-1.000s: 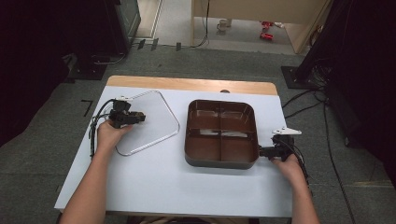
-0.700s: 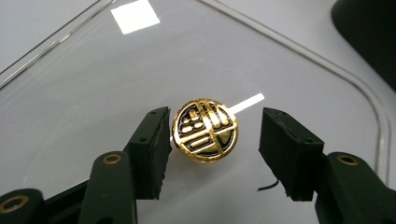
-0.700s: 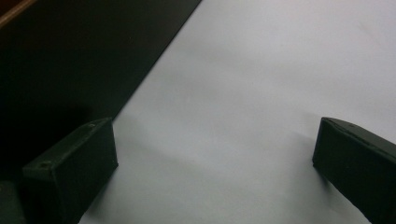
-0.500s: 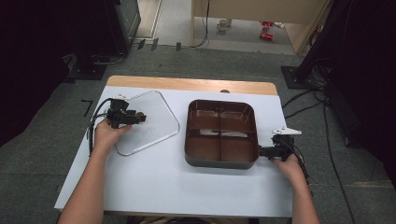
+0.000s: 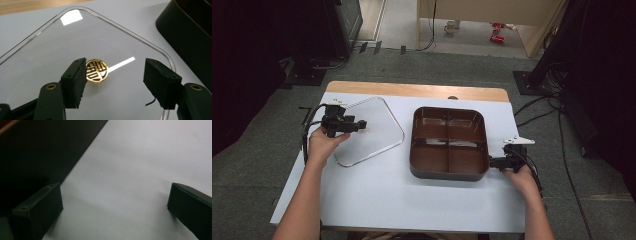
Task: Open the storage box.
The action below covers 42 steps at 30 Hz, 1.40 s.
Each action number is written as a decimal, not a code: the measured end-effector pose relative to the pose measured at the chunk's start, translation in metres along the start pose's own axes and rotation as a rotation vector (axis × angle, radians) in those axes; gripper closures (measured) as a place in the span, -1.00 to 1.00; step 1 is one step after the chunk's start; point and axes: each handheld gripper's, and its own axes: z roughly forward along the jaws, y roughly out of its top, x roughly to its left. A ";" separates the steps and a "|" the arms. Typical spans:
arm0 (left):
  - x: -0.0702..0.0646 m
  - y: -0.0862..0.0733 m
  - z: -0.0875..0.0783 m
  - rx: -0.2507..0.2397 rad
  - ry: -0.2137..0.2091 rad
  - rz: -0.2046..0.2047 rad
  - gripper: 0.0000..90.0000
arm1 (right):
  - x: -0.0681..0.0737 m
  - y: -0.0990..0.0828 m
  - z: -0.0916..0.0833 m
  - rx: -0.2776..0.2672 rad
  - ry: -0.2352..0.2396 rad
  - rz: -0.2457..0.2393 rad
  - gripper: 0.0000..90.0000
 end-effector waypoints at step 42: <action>-0.102 -0.055 -0.002 -0.001 -0.146 0.161 -0.42 | 0.000 0.000 0.000 0.001 0.000 0.000 -1.00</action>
